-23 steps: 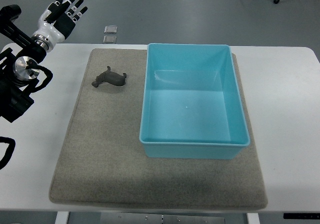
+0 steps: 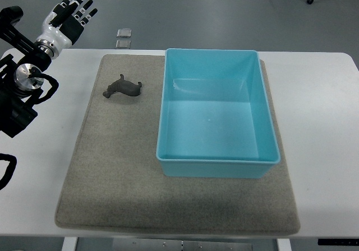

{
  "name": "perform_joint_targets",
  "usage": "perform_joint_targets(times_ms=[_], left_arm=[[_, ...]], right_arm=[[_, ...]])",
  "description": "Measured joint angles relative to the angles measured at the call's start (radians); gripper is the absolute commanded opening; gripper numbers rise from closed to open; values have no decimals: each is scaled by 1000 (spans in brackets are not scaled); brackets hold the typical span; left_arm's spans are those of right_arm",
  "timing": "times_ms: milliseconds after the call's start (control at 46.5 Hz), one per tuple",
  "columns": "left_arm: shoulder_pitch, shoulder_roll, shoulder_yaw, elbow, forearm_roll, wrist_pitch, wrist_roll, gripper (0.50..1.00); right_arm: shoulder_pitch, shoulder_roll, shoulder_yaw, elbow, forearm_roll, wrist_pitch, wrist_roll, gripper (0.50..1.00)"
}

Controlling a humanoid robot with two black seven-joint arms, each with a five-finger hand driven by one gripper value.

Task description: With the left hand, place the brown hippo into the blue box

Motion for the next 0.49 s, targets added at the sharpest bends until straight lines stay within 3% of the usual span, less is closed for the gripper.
perform_joint_targets(times_ms=[495], left_arm=[[-4,8,53,-2,129,-45,-3,994]], right_arm=[[0,0,0,0,0,0,0,936]])
